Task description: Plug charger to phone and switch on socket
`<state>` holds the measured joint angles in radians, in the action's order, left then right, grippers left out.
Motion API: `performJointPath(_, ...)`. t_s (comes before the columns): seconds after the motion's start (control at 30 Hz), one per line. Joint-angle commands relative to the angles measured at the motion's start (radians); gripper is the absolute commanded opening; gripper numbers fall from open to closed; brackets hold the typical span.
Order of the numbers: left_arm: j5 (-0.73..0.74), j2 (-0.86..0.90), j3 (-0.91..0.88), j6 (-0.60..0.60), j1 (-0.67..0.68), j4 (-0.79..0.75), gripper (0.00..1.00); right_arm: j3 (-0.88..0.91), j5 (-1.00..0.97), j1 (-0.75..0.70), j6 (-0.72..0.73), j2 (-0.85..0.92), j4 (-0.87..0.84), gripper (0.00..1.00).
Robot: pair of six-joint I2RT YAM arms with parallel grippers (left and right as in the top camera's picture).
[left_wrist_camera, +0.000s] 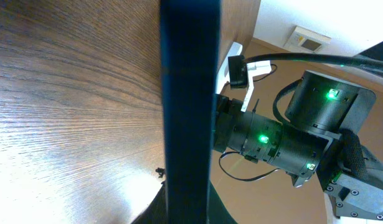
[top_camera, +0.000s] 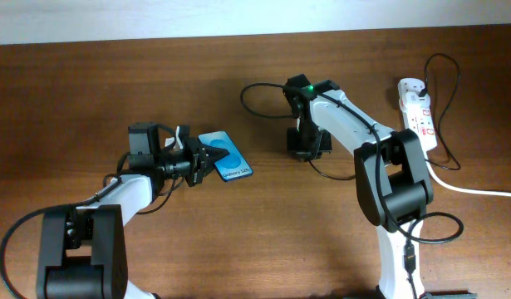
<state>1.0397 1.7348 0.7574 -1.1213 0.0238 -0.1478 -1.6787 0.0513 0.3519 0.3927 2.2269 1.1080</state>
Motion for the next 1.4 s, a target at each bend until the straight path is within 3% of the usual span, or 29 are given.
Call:
performJointPath(0.0,0.018,-0.001,0.007,0.024,-0.001,-0.009,0.0,0.007,0.023,0.001,0.004,0.007,-0.009,0.16)
performJointPath(0.1,0.018,-0.001,0.007,0.028,-0.001,-0.009,0.0,0.007,0.004,0.001,0.004,0.007,-0.037,0.31)
performJointPath(0.23,0.019,-0.001,0.007,0.037,-0.001,-0.009,0.0,0.007,-0.078,0.001,0.004,0.007,-0.089,0.32)
performJointPath(0.43,0.018,-0.001,0.007,0.043,-0.001,-0.009,0.0,0.007,-0.079,0.001,0.004,0.007,-0.092,0.13)
performJointPath(0.53,-0.003,-0.001,0.007,0.046,-0.001,-0.009,0.0,0.007,-0.084,0.001,0.004,0.007,-0.076,0.13)
performJointPath(0.6,-0.007,-0.002,0.007,0.047,0.0,-0.008,0.0,0.006,-0.091,0.0,0.004,0.007,-0.077,0.04)
performJointPath(0.77,0.021,-0.002,0.007,0.113,-0.001,-0.014,0.0,-0.042,-0.087,-0.001,0.003,-0.008,-0.02,0.04)
performJointPath(0.83,0.08,-0.002,0.007,0.175,-0.001,-0.028,0.0,-0.057,-0.089,0.001,0.0,-0.08,0.007,0.04)
performJointPath(1.1,0.188,-0.001,0.009,0.137,-0.001,-0.175,0.0,-0.056,-0.089,0.017,0.0,-0.507,0.195,0.04)
performJointPath(1.23,0.228,0.001,0.029,0.06,-0.001,-0.317,0.0,-0.024,-0.09,0.142,-0.049,-0.734,0.243,0.04)
performJointPath(1.37,0.289,0.001,0.072,0.054,-0.001,-0.32,0.0,0.041,-0.09,0.33,-0.042,-0.846,0.249,0.04)
